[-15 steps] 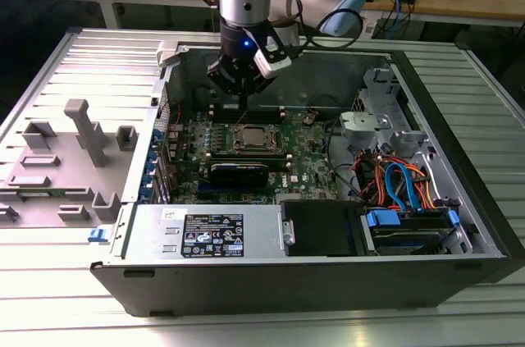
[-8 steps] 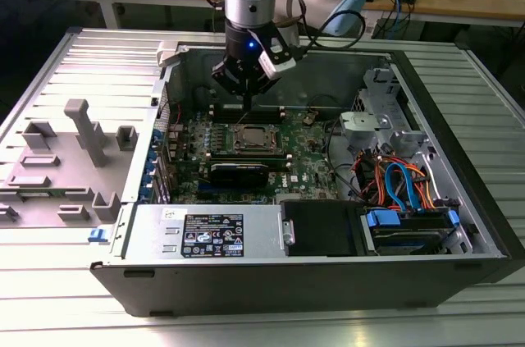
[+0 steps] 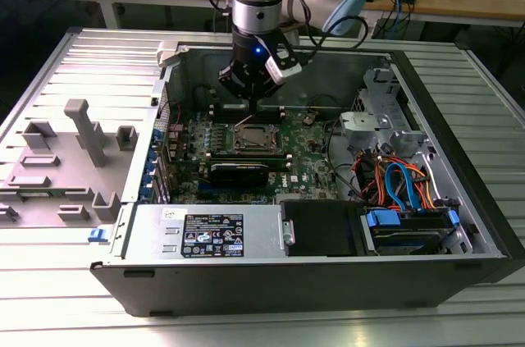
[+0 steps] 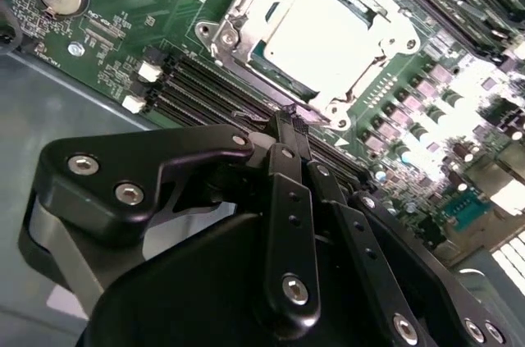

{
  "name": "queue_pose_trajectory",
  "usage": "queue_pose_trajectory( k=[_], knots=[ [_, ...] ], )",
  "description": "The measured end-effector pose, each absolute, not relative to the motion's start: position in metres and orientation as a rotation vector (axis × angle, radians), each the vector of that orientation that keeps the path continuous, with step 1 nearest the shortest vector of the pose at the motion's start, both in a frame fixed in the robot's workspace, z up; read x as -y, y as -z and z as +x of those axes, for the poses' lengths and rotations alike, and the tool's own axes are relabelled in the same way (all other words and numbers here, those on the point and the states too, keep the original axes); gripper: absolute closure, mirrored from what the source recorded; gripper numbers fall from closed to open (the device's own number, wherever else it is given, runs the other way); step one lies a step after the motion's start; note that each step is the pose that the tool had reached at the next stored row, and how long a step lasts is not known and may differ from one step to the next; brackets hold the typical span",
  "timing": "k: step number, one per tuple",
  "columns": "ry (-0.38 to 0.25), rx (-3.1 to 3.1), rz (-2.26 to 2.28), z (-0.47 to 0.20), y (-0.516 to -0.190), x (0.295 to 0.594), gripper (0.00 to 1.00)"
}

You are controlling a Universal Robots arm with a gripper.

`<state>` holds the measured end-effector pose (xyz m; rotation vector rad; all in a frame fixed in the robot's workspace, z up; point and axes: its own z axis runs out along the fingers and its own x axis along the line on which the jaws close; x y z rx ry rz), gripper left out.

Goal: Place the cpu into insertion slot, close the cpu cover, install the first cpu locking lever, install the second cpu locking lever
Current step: 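Install the first cpu locking lever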

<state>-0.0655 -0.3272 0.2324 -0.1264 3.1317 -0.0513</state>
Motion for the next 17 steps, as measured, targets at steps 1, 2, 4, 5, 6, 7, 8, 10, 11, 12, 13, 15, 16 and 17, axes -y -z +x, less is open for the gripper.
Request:
queue_pose_trajectory(
  k=[1, 2, 4, 5, 6, 7, 8, 10, 11, 12, 13, 15, 16, 17],
  knots=[
    [0.051, -3.132, -0.127, -0.0637, -0.2306, 0.3268, 0.89],
    [0.051, -3.132, -0.127, -0.0623, -0.2289, 0.3266, 0.89],
    [0.052, -3.132, -0.126, -0.0619, -0.2279, 0.3266, 0.89],
    [0.052, -3.132, -0.126, -0.0618, -0.2278, 0.3266, 0.89],
    [0.051, -3.132, -0.126, -0.0617, -0.2274, 0.3266, 0.89],
    [0.051, -3.132, -0.127, -0.0614, -0.2269, 0.3266, 0.89],
    [0.051, -3.132, -0.127, -0.0612, -0.2264, 0.3266, 0.89],
    [0.052, -3.132, -0.126, -0.0604, -0.2249, 0.3265, 0.89],
    [0.052, -3.132, -0.126, -0.0599, -0.2242, 0.3265, 0.89],
    [0.052, -3.132, -0.126, -0.059, -0.2231, 0.3265, 0.89],
    [0.052, -3.132, -0.126, -0.0584, -0.2225, 0.3265, 0.89],
    [0.052, -3.132, -0.126, -0.057, -0.2215, 0.3264, 0.89],
    [0.052, -3.132, -0.124, -0.0565, -0.2212, 0.3264, 0.89],
    [0.052, -3.132, -0.119, -0.056, -0.221, 0.3264, 0.89]
  ],
)
